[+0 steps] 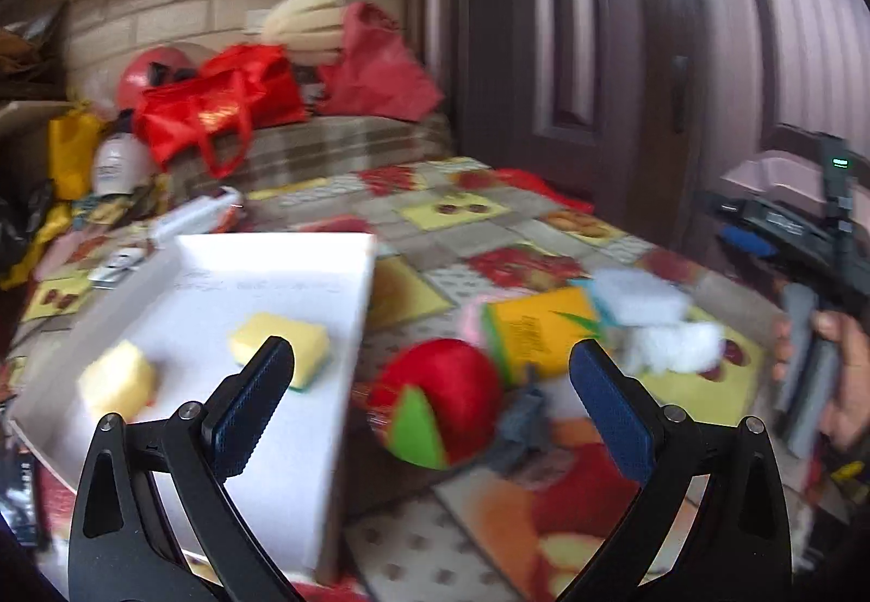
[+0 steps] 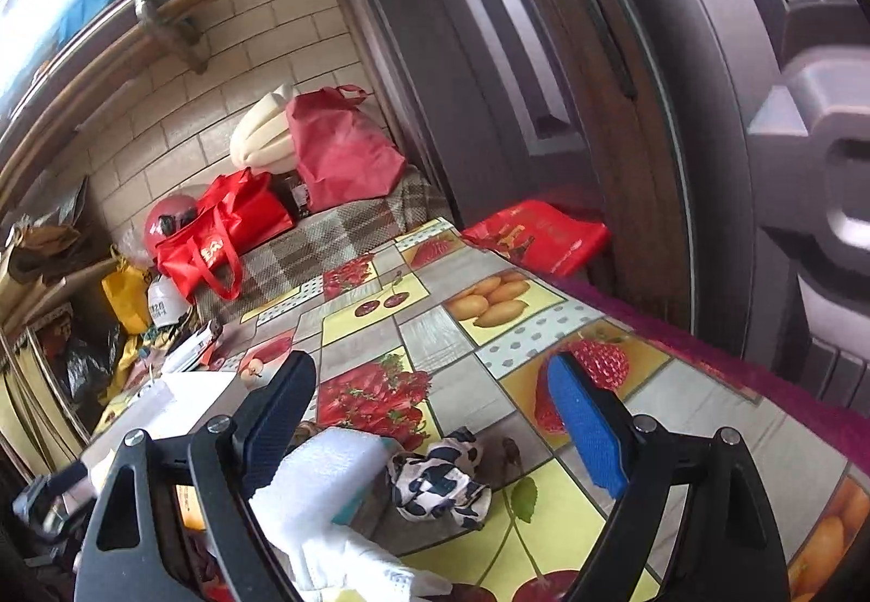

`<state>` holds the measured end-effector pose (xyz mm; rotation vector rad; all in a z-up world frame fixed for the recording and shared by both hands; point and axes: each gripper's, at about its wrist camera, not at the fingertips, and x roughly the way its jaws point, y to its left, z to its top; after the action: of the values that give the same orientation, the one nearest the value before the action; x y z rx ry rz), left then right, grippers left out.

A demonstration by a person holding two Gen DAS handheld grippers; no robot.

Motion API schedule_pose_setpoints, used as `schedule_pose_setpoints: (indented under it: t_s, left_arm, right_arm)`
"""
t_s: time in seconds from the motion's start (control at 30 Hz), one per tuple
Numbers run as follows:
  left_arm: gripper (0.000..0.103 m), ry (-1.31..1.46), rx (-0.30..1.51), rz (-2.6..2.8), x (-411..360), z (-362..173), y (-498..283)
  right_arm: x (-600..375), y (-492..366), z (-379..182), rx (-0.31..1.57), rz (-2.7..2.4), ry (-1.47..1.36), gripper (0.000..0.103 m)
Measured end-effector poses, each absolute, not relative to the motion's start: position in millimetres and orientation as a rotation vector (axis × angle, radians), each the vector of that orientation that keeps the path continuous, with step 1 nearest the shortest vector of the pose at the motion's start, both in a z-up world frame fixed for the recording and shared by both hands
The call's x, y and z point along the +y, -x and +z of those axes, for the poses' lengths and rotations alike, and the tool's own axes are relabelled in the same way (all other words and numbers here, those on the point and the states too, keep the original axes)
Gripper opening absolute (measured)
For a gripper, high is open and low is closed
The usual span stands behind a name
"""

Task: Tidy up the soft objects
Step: 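Grasp the grey knotted rope toy with the left tool while the right tool grasps the white cloth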

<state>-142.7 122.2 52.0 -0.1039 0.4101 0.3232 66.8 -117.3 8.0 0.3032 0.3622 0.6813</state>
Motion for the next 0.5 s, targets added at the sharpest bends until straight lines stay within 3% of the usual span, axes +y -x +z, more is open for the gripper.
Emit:
schedule_pose_setpoints:
  t_s: [0.2, 0.33, 0.5]
  left_arm:
    - [0.082, 0.089, 0.661, 0.220, 85.5, 33.5, 111.2]
    - [0.082, 0.036, 0.755, 0.217, 71.5, 23.7, 94.7]
    - [0.082, 0.169, 0.836, 0.191, 87.0, 10.8, 79.8]
  right_arm:
    - [-127.6, -76.1, 2.6, 0.416, 0.684, -0.348, 0.088]
    - [-124.7, -78.1, 5.3, 0.488, 0.840, -0.191, 0.088]
    - [-113.4, -62.9, -6.7, 0.599, 1.058, 0.102, 0.088]
